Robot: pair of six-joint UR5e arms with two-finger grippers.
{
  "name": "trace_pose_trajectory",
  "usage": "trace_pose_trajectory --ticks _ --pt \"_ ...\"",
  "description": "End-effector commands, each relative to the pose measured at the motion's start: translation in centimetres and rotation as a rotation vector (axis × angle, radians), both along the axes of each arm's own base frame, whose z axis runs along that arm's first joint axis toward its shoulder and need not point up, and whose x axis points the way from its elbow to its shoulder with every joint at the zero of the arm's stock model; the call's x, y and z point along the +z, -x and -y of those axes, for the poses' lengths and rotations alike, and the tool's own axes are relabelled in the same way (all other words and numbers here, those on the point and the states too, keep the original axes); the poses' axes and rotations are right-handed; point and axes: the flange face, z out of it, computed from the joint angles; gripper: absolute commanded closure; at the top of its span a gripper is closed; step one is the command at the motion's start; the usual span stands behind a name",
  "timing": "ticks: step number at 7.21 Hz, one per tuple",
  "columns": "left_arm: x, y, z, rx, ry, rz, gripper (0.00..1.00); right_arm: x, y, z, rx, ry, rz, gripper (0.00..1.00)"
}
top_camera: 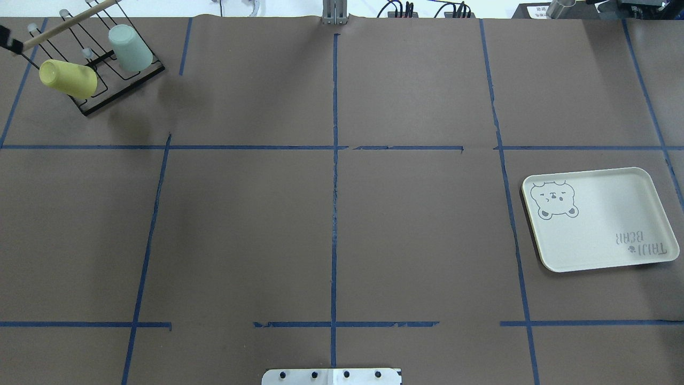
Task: Left arm grabs green cup and hands to right arm on tray
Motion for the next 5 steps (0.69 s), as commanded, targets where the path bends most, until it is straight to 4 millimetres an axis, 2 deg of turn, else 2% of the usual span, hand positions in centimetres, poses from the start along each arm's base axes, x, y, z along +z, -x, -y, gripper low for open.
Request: trace_pose_trajectory --ticks 1,2,3,5 --pt "-1.0 -8.5 4.6 -0.049 0.019 0.109 0.0 0.1 0.0 0.0 0.001 0.003 0.0 0.0" --pt "-0.8 -9.5 6.5 -0.05 0.037 0.12 0.0 0.1 0.0 0.0 0.001 0.003 0.001 0.0" --pt "1.4 -10.1 7.6 -0.05 0.019 0.112 0.0 0.2 0.0 0.0 0.001 0.004 0.001 0.0" --pt "2.7 -11.9 10.6 -0.072 0.062 0.11 0.0 0.2 0.0 0.0 0.001 0.004 0.001 0.0"
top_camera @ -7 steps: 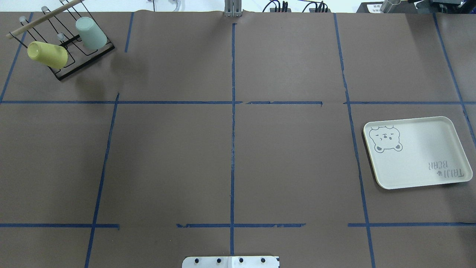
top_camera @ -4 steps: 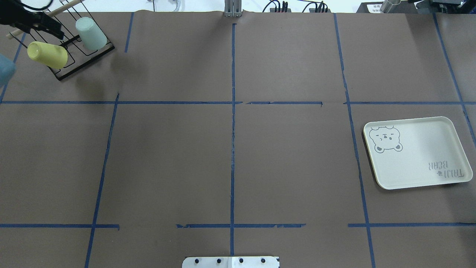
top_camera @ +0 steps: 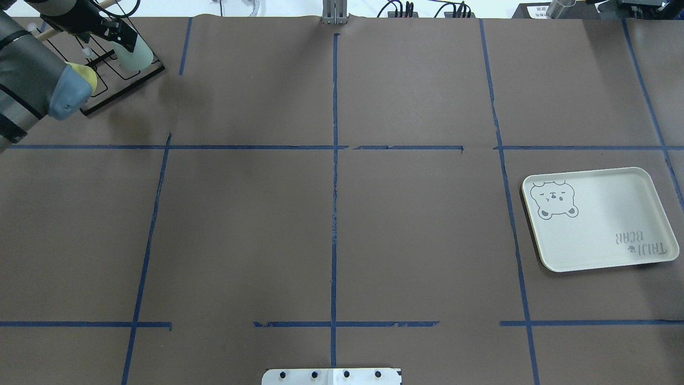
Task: Left arm grabs green cup and hands to right arm on tray
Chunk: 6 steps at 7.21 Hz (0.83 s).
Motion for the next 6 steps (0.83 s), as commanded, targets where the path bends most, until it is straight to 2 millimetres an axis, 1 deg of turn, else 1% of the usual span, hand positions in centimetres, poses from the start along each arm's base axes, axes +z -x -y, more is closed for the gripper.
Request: trace_pose_trajectory --ticks 1,3,6 --pt "1.7 -1.4 2.4 -0.017 0.018 -0.006 0.0 0.0 0.0 0.0 0.0 0.0 0.0 0.0" --pt "2.2 -2.1 3.8 -0.019 0.033 0.002 0.0 0.2 0.0 0.1 0.0 0.003 0.0 0.0" --pt "2.8 -2.1 4.0 -0.022 0.043 0.012 0.0 0.4 0.0 0.0 0.0 0.008 0.0 0.0"
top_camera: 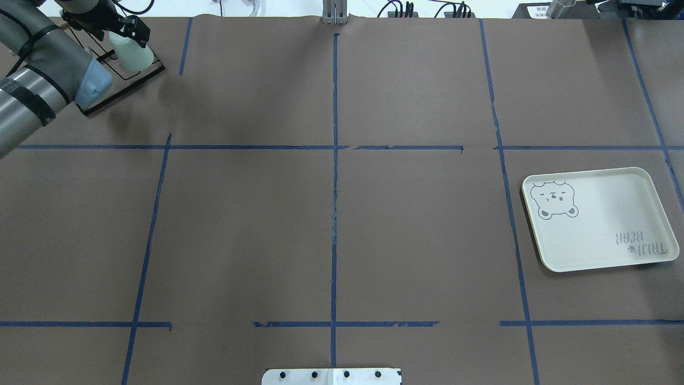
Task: Left arm grabs green cup and hands to right arm on tray
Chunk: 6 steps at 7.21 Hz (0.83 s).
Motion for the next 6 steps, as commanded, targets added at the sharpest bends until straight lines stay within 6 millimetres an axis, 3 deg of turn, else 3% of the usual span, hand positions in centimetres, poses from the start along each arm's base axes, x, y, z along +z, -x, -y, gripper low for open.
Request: trace_pose_trajectory --ticks 1,2,5,6 --pt "0.2 -0.04 0.09 -0.001 0.004 0.003 0.01 0.07 0.0 0.06 0.0 0.001 -0.001 0.0" --pt "0.2 -0.02 0.09 -0.001 0.003 0.004 0.12 0.07 0.0 0.06 0.0 0.001 -0.001 0.0" --pt "0.05 0.1 0.12 -0.005 0.002 0.001 0.61 0.07 0.0 0.06 0.0 0.001 -0.001 0.0" --pt "-0.54 0.18 0.2 -0.006 -0.007 -0.004 0.64 -0.02 0.0 0.08 0.0 -0.002 -0.001 0.0"
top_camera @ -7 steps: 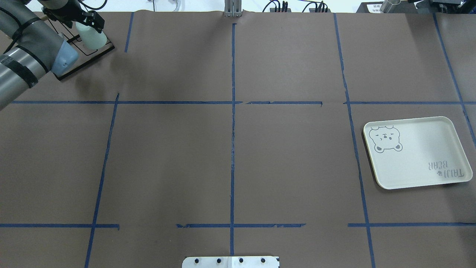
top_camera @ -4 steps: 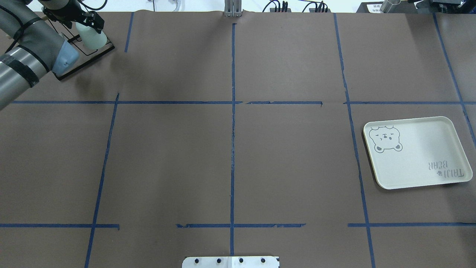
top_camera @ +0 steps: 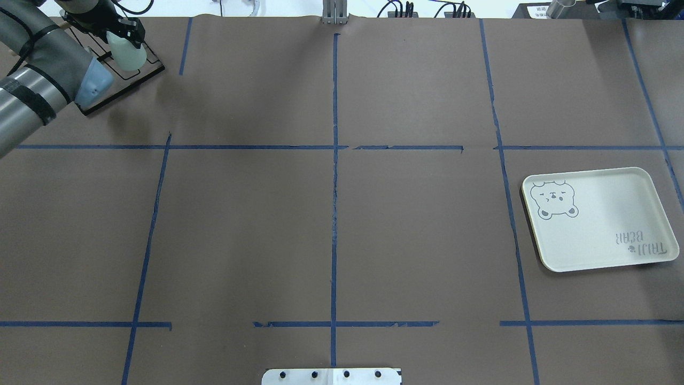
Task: Left arm grabs green cup and hands to right arm on tray
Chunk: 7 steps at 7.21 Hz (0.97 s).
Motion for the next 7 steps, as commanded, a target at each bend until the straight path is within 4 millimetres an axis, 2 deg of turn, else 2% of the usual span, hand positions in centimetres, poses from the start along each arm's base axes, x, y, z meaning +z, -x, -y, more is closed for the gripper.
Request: trace_pose_trajectory --ticks 1,3,4,5,6,7 --pt "-1.8 1.1 0.0 -0.011 -0.026 -0.017 0.64 -0.1 0.0 0.0 0.0 -0.002 0.0 0.0" --pt "-4.0 4.2 -0.3 -0.015 -0.047 -0.074 0.64 0.0 0.0 0.0 0.0 -0.001 0.0 0.0" --pt "-3.7 6.7 -1.7 0.001 -0.033 -0.137 0.64 0.0 0.0 0.0 0.0 -0.001 0.0 0.0" --pt "-4.6 9.2 -2.2 0.002 -0.041 -0.183 0.64 0.0 0.0 0.0 0.0 -0.001 0.0 0.0" --pt "-6.8 11.0 -2.8 0.017 -0.056 -0.244 0.64 -0.1 0.0 0.0 0.0 -0.002 0.0 0.0" --pt "-7.7 11.5 -3.8 -0.035 -0.007 -0.307 0.64 -0.1 0.0 0.1 0.001 -0.001 0.003 0.0"
